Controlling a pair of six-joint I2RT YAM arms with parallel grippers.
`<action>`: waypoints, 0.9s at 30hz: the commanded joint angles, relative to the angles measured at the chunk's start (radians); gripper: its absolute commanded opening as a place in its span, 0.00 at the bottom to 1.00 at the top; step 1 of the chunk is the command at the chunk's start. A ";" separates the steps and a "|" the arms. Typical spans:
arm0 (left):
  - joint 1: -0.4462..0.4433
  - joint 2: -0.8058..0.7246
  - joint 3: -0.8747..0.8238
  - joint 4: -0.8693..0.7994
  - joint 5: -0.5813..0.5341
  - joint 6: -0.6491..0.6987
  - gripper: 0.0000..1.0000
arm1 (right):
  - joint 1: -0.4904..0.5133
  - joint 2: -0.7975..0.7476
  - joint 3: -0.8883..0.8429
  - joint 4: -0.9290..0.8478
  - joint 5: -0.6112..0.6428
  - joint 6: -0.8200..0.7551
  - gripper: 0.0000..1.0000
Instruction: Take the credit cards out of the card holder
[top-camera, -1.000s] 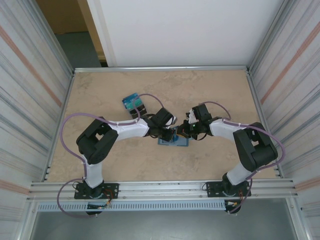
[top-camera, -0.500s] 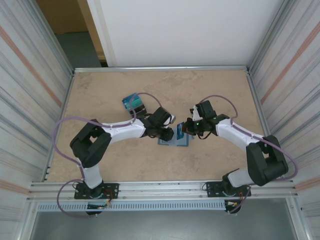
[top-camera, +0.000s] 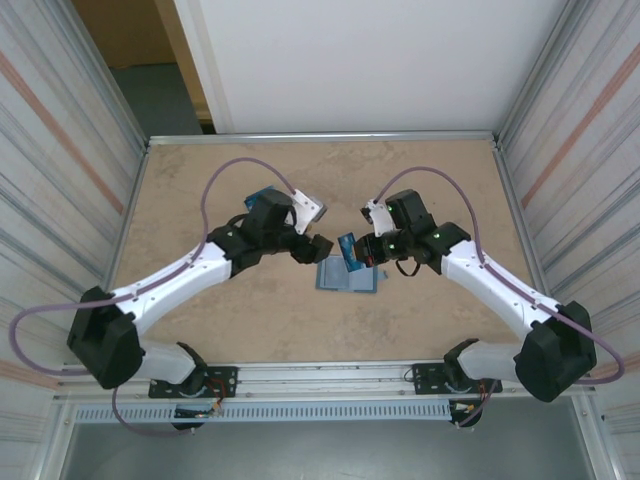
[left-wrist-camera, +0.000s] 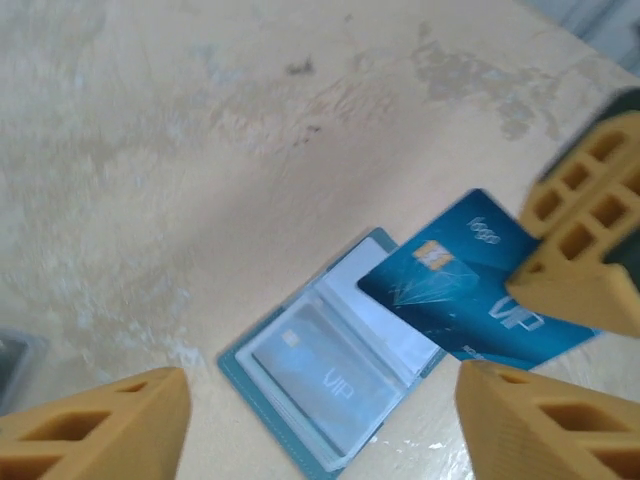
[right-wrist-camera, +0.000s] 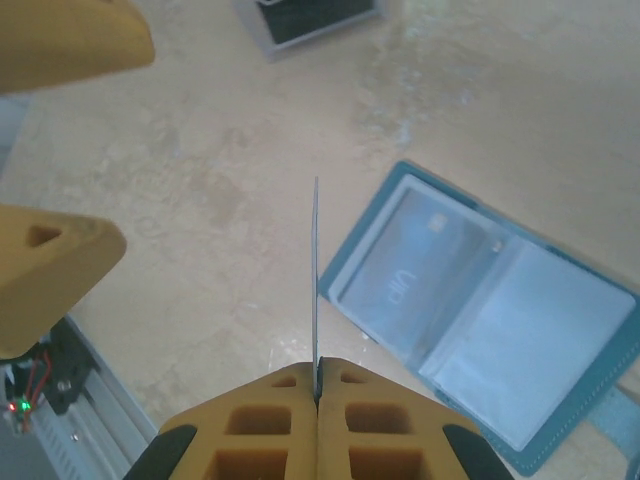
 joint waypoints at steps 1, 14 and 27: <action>0.021 -0.073 -0.046 0.014 0.134 0.211 0.75 | 0.012 -0.018 0.051 -0.068 -0.037 -0.138 0.01; 0.134 -0.093 -0.022 -0.047 0.579 0.384 0.65 | 0.051 -0.040 0.143 -0.198 -0.208 -0.345 0.02; 0.062 0.027 0.108 -0.238 0.653 0.532 0.36 | 0.062 -0.036 0.197 -0.260 -0.268 -0.420 0.02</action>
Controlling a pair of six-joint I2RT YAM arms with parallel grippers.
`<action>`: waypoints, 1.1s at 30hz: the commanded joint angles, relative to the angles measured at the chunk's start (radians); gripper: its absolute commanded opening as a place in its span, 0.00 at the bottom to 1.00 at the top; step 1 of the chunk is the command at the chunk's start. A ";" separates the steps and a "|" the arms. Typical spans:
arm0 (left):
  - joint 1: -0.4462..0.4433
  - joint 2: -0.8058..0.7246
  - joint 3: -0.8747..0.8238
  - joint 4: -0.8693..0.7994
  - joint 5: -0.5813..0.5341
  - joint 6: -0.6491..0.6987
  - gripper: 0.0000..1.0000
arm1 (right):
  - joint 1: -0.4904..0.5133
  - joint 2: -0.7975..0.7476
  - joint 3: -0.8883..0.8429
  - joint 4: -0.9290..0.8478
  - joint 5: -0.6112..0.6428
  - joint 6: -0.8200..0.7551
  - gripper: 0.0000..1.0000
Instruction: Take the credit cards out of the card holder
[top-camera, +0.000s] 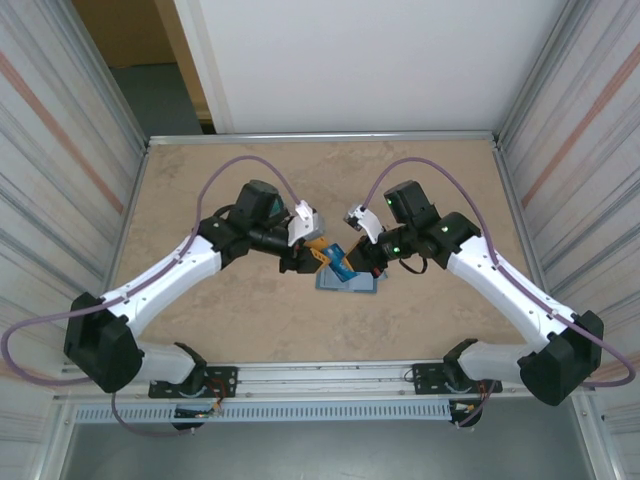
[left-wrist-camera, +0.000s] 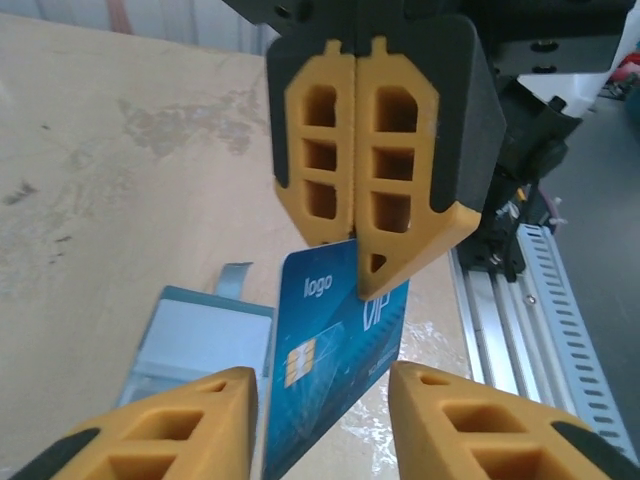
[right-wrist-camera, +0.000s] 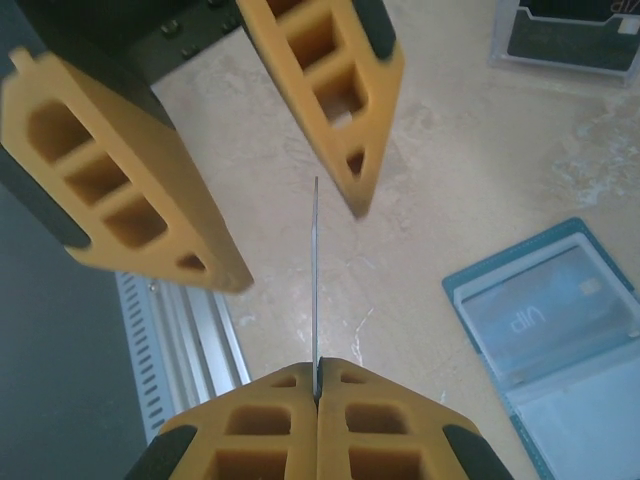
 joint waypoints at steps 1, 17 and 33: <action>-0.032 0.031 0.052 -0.092 0.034 0.079 0.31 | 0.010 -0.007 0.038 -0.039 -0.036 -0.041 0.02; -0.069 -0.041 -0.025 0.073 -0.110 -0.033 0.00 | -0.071 -0.149 -0.054 0.116 -0.026 0.081 0.42; -0.069 -0.338 -0.344 0.709 -0.309 -0.645 0.00 | -0.102 -0.548 -0.379 0.586 0.280 0.534 0.99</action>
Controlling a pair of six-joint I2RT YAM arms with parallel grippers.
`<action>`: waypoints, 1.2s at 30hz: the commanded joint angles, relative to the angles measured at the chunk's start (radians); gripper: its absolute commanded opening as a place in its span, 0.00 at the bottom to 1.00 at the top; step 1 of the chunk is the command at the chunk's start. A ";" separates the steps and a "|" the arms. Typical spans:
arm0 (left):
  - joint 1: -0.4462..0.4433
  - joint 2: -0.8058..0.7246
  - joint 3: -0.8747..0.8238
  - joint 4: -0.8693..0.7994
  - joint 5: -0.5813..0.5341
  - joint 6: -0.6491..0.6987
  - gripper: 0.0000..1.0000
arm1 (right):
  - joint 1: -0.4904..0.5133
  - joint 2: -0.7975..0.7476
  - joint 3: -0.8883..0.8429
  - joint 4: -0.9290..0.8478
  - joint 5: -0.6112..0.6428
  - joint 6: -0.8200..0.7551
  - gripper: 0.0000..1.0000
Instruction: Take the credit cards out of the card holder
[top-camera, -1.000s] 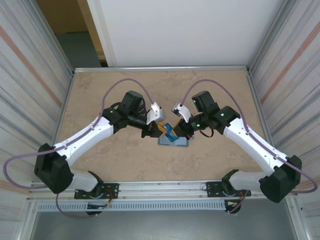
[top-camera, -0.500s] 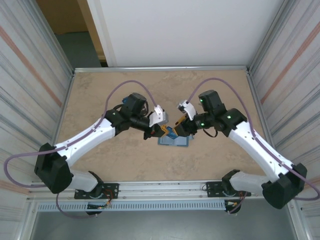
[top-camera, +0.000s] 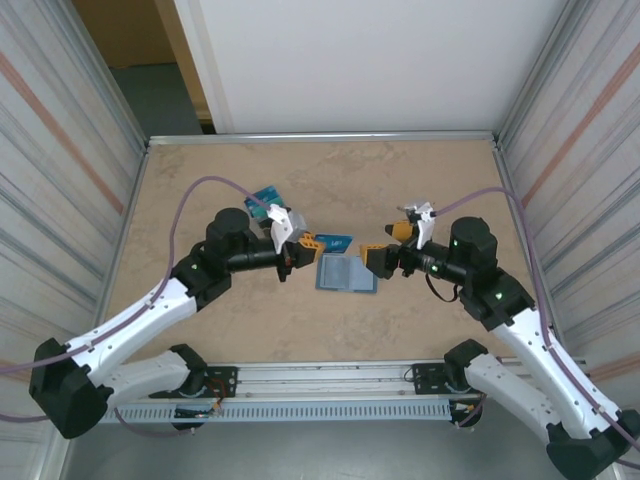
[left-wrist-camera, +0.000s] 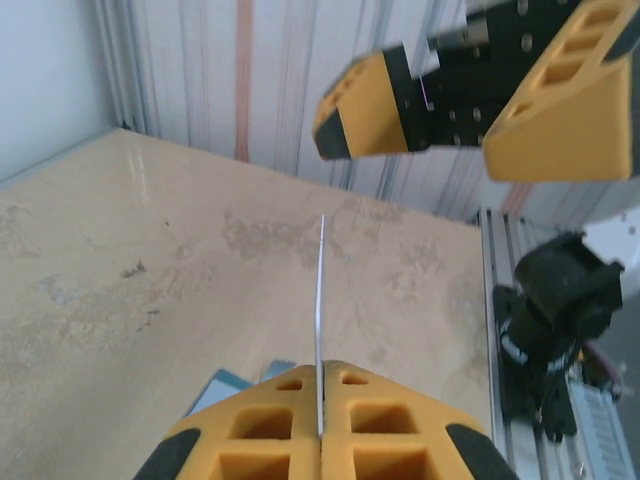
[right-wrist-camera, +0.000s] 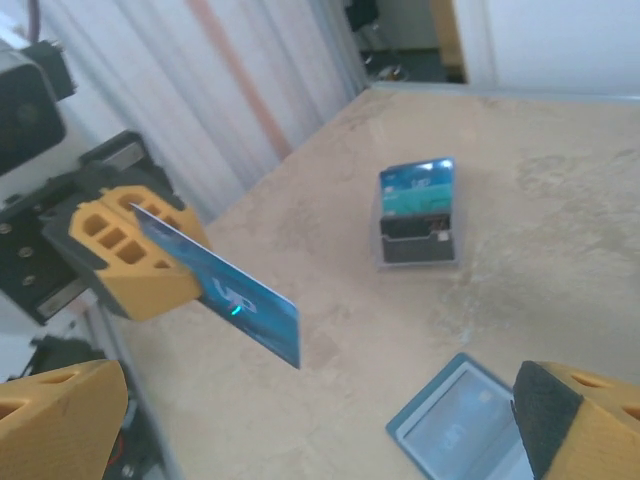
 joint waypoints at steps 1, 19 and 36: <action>-0.001 -0.025 -0.046 0.212 -0.050 -0.201 0.00 | -0.006 -0.019 -0.019 0.105 0.057 0.092 0.99; 0.014 0.037 -0.086 0.530 0.110 -0.473 0.00 | 0.029 0.171 -0.027 0.474 -0.371 0.155 0.55; 0.015 0.041 -0.086 0.506 0.143 -0.455 0.00 | 0.076 0.169 0.018 0.398 -0.345 0.029 0.07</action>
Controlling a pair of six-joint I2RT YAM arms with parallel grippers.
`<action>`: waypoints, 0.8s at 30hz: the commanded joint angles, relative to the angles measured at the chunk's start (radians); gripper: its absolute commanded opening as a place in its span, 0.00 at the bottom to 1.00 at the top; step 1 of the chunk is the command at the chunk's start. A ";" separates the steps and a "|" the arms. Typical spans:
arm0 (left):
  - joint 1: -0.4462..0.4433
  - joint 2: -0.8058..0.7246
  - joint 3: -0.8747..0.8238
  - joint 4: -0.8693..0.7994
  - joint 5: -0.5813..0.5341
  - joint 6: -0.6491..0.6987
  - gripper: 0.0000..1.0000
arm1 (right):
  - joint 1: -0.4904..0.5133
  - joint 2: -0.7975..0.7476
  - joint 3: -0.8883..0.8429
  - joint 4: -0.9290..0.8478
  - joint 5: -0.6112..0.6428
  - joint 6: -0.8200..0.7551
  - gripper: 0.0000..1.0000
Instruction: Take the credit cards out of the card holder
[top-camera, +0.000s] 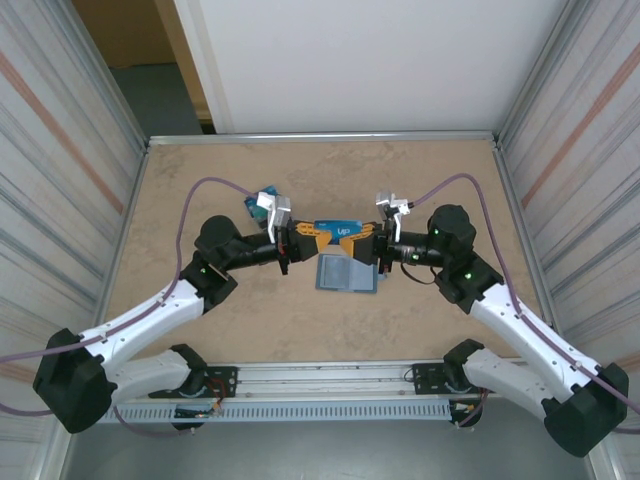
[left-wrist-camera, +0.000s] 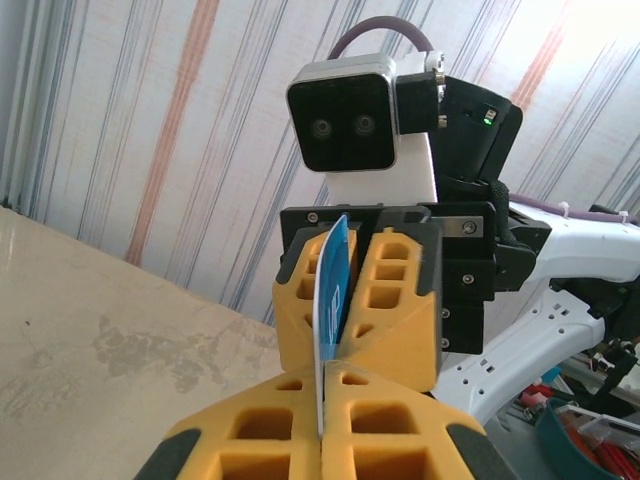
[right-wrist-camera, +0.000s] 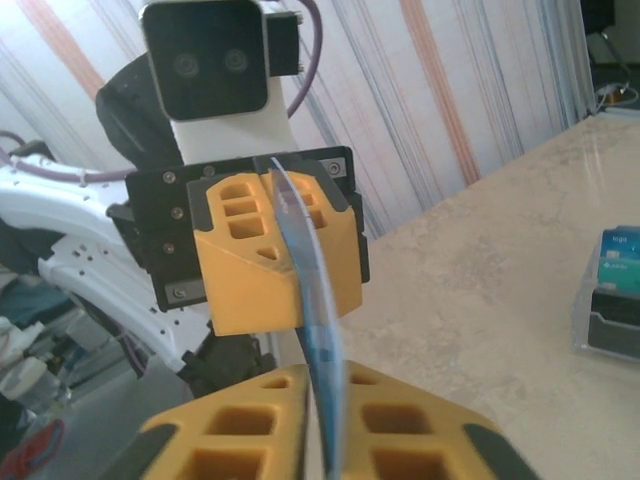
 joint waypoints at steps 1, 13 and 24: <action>0.006 -0.005 -0.001 -0.001 0.011 0.008 0.00 | 0.013 -0.038 0.041 -0.037 0.030 -0.058 0.05; 0.024 -0.052 0.213 -0.511 0.025 0.329 0.88 | 0.018 -0.047 0.095 -0.272 0.093 -0.169 0.01; 0.018 0.021 0.475 -0.941 0.054 0.610 0.99 | 0.021 -0.015 0.137 -0.418 0.012 -0.259 0.04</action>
